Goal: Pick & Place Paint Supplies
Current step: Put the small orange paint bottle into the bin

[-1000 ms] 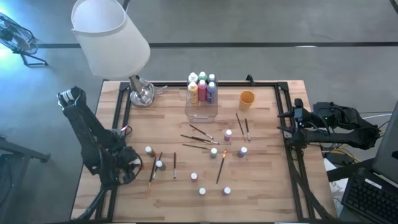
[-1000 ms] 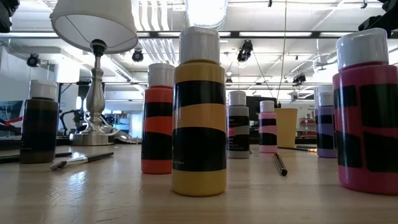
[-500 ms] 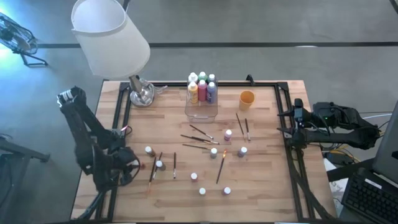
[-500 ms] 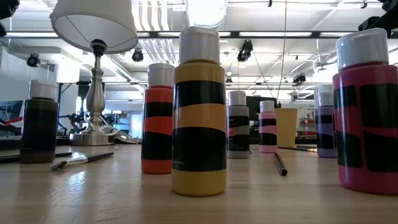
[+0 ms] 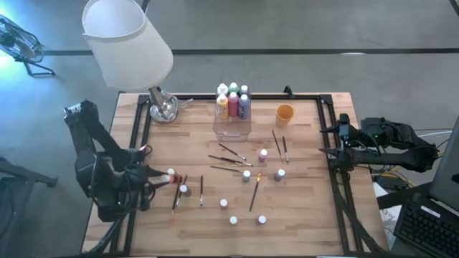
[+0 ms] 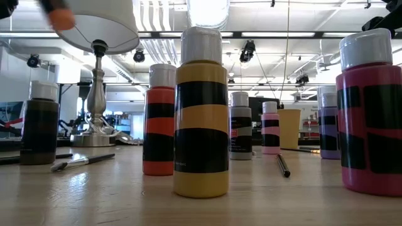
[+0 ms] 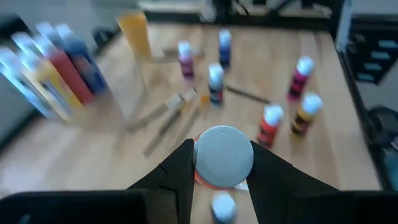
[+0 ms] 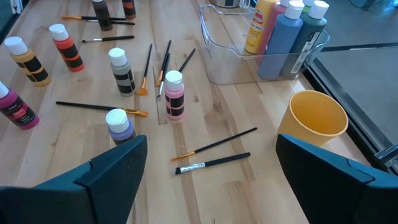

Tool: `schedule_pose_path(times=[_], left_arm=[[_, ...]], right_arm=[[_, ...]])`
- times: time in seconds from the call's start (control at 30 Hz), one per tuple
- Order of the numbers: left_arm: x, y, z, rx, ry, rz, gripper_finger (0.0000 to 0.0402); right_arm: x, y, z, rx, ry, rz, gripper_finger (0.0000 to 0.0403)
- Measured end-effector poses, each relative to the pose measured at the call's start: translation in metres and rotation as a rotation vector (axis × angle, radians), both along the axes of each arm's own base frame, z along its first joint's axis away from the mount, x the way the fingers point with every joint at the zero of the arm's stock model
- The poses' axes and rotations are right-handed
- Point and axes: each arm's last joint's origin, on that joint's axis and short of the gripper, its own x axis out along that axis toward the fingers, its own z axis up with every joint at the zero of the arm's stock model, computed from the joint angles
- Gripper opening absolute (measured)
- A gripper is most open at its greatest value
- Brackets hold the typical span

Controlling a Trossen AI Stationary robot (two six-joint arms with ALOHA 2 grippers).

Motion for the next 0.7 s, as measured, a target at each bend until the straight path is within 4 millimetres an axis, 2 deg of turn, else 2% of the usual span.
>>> schedule_pose_path(times=[0.23, 0.43, 0.7], left_arm=[[0.016, 0.014, 0.015, 0.101, -0.053, 0.095, 0.0121], [0.039, 0.027, 0.023, 0.141, -0.067, 0.175, 0.0121], [0.072, 0.044, 0.038, 0.155, -0.121, 0.195, 0.0122]], right_arm=[[0.000, 0.000, 0.000, 0.000, 0.000, 0.000, 0.0359], [0.000, 0.000, 0.000, 0.000, 0.000, 0.000, 0.0342], [0.000, 0.000, 0.000, 0.000, 0.000, 0.000, 0.0316]])
